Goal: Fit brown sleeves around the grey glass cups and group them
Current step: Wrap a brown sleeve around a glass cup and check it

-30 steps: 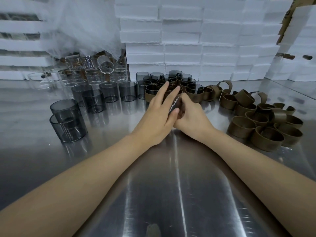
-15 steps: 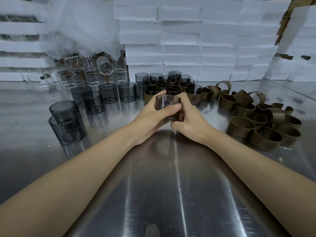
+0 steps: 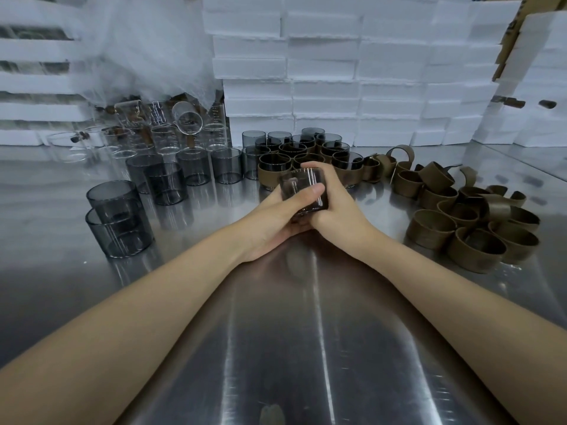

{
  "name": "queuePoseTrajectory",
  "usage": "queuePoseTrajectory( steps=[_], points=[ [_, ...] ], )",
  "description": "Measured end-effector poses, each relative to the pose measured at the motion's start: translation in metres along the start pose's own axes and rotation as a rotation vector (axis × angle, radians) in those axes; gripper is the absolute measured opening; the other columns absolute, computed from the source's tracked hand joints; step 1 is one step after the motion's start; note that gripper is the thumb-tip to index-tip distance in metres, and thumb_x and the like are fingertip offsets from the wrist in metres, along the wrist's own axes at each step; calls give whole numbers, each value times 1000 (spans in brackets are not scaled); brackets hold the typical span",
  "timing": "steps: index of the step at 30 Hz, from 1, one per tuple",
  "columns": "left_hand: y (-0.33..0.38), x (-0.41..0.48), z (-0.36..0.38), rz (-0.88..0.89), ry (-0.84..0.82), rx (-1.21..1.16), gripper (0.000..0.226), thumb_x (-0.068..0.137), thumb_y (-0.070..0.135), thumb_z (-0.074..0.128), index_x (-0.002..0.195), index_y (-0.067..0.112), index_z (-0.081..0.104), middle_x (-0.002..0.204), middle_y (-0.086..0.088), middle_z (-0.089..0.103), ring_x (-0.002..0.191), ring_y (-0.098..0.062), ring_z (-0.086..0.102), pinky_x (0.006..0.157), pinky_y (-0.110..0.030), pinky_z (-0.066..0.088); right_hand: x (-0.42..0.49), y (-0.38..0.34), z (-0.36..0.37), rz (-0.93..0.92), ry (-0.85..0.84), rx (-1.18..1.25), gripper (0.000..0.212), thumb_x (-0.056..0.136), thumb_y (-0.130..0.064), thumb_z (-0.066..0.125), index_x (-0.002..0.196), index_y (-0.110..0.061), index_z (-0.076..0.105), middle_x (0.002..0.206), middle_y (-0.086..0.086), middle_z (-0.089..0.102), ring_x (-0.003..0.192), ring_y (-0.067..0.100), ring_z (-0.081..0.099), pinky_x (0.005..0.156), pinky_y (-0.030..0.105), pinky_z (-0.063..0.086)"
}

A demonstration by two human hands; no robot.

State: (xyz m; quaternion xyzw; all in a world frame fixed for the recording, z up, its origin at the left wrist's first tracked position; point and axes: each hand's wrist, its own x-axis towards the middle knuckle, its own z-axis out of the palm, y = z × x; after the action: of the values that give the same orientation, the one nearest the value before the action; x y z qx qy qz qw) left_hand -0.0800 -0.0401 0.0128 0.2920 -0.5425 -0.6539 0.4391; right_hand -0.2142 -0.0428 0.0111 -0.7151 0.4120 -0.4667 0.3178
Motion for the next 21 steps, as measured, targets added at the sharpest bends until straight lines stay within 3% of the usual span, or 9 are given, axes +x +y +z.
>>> queuePoseTrajectory(
  steps=[4,6,8,10,12,14,16,19,21],
  points=[
    [-3,1,1,64,22,71,48,84,35,64,125,11,55,112,-11,66,101,-21,64,92,-34,53,2,-2,-2,4,36,-149,66,70,13,47,128,-18,48,96,-12,62,90,8,61,78,31,54],
    [-4,1,3,116,128,197,45,87,39,67,121,9,59,115,-13,67,106,-23,64,98,-38,49,1,-4,-2,12,68,-242,47,69,8,50,109,-16,58,84,-3,66,78,18,65,70,38,58],
    [-4,1,4,180,239,314,51,82,46,67,115,8,62,117,-17,66,109,-20,63,100,-33,47,1,-5,-3,44,123,-333,25,68,7,51,86,-7,61,71,7,65,64,27,65,60,45,57],
    [-5,0,6,239,346,447,50,76,54,66,106,13,63,117,-14,59,109,-12,58,97,-26,44,-1,-4,-2,54,170,-341,20,69,8,47,76,-1,64,63,11,64,56,27,64,56,46,56],
    [-5,1,7,272,436,531,53,77,60,68,109,18,56,116,-3,51,106,-5,55,93,-21,43,-3,-5,1,54,200,-219,29,75,8,42,82,0,69,70,12,69,60,20,68,64,43,59],
    [-5,2,9,330,515,568,52,80,56,69,113,23,47,113,8,45,104,4,51,87,-13,41,-1,-6,7,94,205,55,39,84,9,36,99,-2,71,90,13,73,83,18,71,79,37,59],
    [-5,2,11,376,596,593,53,80,51,71,116,26,40,114,10,41,109,1,49,91,-12,39,1,-9,16,149,210,343,41,92,6,33,104,-6,70,103,13,73,96,20,70,88,33,56],
    [-8,2,11,398,648,683,60,80,45,75,117,24,32,124,2,37,123,-13,42,102,-24,38,3,-12,21,191,269,564,40,103,-18,32,90,-18,70,96,6,74,94,15,68,89,30,53],
    [-10,1,11,393,595,767,62,80,42,76,118,21,31,125,-1,36,124,-16,40,103,-26,39,1,-11,23,194,284,625,43,105,-31,29,90,-25,69,91,-4,74,93,10,67,87,27,51]
  ],
)
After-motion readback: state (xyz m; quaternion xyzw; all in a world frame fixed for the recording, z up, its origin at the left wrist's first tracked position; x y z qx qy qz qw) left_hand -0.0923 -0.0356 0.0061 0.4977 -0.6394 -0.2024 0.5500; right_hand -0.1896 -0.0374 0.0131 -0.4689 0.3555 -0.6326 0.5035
